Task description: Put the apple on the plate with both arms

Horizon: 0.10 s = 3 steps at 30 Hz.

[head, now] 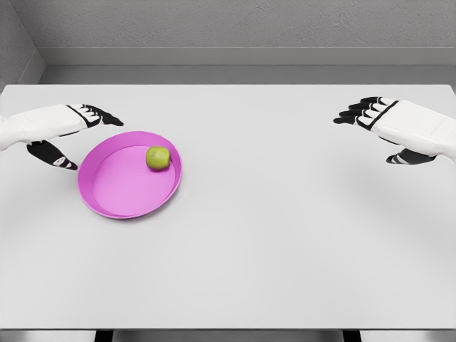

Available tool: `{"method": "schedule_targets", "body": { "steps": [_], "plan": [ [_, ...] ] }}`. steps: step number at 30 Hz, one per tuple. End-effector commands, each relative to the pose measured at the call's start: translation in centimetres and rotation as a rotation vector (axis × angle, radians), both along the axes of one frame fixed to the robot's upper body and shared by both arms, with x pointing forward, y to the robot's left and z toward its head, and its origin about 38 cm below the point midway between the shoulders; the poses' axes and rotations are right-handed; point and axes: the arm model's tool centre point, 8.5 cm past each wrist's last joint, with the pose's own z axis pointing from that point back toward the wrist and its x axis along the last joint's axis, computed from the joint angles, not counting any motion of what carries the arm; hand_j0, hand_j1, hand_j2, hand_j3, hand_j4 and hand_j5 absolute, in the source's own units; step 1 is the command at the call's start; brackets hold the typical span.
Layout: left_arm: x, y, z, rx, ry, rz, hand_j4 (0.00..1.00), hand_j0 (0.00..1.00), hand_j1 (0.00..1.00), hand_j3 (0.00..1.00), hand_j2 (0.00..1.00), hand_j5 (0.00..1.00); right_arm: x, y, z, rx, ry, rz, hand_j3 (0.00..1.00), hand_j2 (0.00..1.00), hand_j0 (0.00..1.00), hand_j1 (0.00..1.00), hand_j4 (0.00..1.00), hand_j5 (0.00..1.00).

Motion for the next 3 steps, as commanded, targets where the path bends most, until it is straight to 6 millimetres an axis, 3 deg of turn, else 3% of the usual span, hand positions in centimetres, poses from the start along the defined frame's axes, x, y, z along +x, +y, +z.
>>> {"method": "schedule_targets", "body": {
  "steps": [1, 3],
  "plan": [
    [0.03, 0.11, 0.07, -0.007, 0.001, 0.005, 1.0, 1.0, 1.0, 1.0, 1.0, 1.0, 0.01, -0.05, 0.07, 0.004, 0.0, -0.002, 1.0, 1.0, 1.0, 1.0, 1.0, 1.0],
    [0.04, 0.13, 0.11, -0.008, 0.0, 0.006, 1.0, 1.0, 1.0, 1.0, 1.0, 1.0, 0.01, -0.05, 0.07, 0.004, 0.0, -0.002, 1.0, 1.0, 1.0, 1.0, 1.0, 1.0]
  ]
}}
